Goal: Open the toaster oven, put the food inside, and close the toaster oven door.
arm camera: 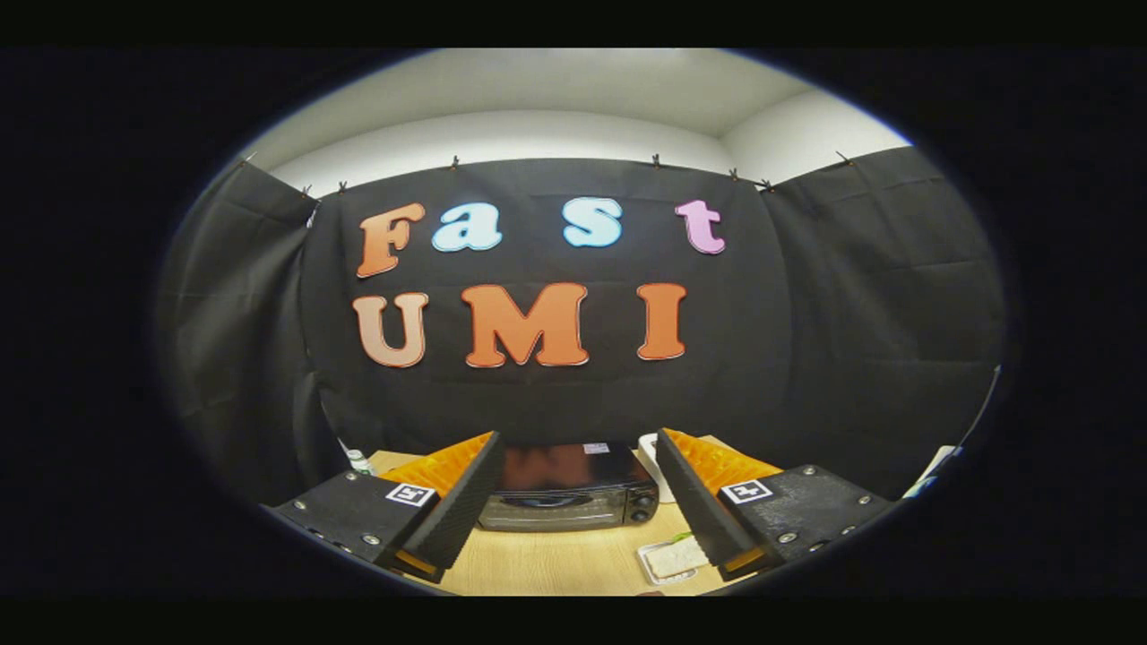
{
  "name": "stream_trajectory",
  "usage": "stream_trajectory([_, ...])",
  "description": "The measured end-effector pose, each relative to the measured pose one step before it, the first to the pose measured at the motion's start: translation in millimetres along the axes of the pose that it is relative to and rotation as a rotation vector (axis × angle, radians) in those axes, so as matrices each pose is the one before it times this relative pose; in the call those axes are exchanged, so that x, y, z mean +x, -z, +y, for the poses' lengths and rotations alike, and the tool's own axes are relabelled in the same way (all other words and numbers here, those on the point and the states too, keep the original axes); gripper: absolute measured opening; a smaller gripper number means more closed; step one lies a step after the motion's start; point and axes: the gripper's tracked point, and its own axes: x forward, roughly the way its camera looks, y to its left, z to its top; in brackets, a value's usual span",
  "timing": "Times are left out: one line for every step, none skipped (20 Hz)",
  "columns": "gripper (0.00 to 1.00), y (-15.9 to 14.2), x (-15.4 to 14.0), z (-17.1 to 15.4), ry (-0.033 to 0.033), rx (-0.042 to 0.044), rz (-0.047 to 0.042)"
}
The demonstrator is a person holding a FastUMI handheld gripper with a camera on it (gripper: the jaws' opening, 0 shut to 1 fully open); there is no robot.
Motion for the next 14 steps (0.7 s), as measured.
stream_trajectory([1.00, -0.71, 0.40, 0.01, 0.00051, -0.00228, 0.00001])
stream_trajectory([1.00, 0.46, -0.07, 0.41, -0.00135, -0.00122, 0.00023])
stream_trajectory([1.00, 0.67, 0.23, 0.97, -0.00388, -0.00003, 0.00112])
stream_trajectory([1.00, 1.49, 0.63, 0.77, -0.00293, 0.00027, 0.00162])
stream_trajectory([1.00, 0.68, 0.38, 0.59, -0.00240, -0.00068, 0.00177])
stream_trajectory([1.00, 1.48, -0.74, 0.39, -0.00114, -0.00121, 0.00316])
stream_trajectory([1.00, 1.11, 1.66, -0.19, -0.00124, -0.00057, 0.00369])
stream_trajectory([1.00, 0.78, -0.35, 0.71, -0.00098, 0.00156, 0.00159])
stream_trajectory([1.00, -0.53, 0.83, -0.25, -0.00084, 0.00328, -0.00058])
stream_trajectory([1.00, 0.04, 0.63, 0.05, -0.00155, 0.00341, -0.00233])
stream_trajectory([1.00, 0.34, 1.21, 0.29, -0.00167, 0.00277, -0.00240])
stream_trajectory([1.00, 0.41, 1.03, 1.19, -0.00114, 0.00101, -0.00099])
stream_trajectory([1.00, 0.54, 2.09, 1.34, -0.00059, -0.00019, 0.00013])
stream_trajectory([1.00, 2.22, 1.76, 0.81, -0.00153, -0.00059, 0.00144])
